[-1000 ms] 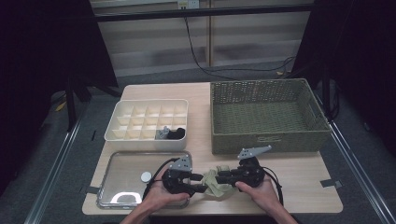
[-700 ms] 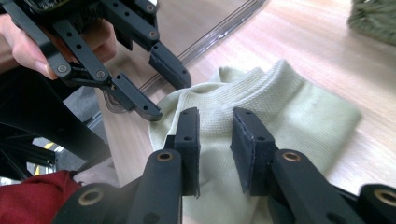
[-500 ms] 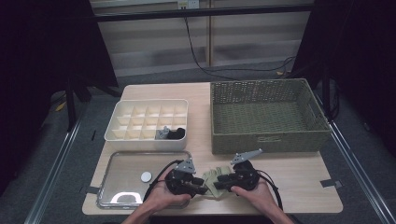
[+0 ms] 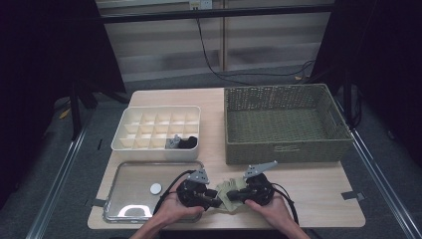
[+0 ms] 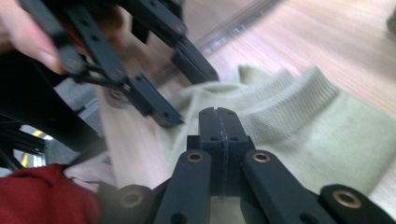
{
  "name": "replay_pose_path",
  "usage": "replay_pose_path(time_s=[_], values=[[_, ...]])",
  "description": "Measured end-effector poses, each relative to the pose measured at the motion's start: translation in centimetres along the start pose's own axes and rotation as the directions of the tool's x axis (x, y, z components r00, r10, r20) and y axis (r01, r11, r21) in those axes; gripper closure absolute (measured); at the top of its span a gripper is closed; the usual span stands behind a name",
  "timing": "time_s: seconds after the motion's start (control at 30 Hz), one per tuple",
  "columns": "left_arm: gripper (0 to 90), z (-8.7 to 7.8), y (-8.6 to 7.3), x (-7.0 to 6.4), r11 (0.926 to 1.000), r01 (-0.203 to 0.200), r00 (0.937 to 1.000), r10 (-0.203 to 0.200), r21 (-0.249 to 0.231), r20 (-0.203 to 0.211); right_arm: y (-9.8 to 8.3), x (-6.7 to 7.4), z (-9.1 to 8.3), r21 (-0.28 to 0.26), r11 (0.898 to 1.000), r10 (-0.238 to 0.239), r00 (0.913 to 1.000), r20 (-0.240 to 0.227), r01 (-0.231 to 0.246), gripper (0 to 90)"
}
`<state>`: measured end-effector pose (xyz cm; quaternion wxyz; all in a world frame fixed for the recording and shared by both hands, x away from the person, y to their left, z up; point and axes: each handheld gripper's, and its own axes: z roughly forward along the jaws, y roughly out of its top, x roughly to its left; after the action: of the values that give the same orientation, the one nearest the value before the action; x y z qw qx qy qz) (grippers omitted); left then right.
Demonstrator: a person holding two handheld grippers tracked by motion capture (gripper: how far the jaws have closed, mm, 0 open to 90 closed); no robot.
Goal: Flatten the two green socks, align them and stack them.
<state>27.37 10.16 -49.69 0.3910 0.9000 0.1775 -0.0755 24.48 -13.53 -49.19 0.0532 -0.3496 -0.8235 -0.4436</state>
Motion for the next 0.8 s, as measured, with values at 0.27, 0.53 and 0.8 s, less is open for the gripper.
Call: replay_pose_path(time_s=[0.27, 0.53, 0.8], values=[[56.5, -0.4, 0.0, 0.1, 0.9999, 0.007, 0.9999, -0.007, 0.015, -0.008, 0.1, 0.9, 0.4, -0.012, 1.000, 0.001, 0.9981, -0.061, -0.002, 90.0], [56.5, -1.3, -0.1, 0.4, 0.9993, 0.018, 0.9998, -0.018, -0.032, -0.012, -0.7, 0.2, 1.3, 0.030, 0.999, 0.016, 0.9995, -0.026, -0.015, 88.0], [63.1, -1.4, 1.0, 0.1, 0.9979, -0.001, 1.0000, 0.001, -0.064, 0.001, -0.8, 0.0, -0.7, -0.041, 0.999, 0.032, 0.9994, -0.016, -0.032, 79.1]])
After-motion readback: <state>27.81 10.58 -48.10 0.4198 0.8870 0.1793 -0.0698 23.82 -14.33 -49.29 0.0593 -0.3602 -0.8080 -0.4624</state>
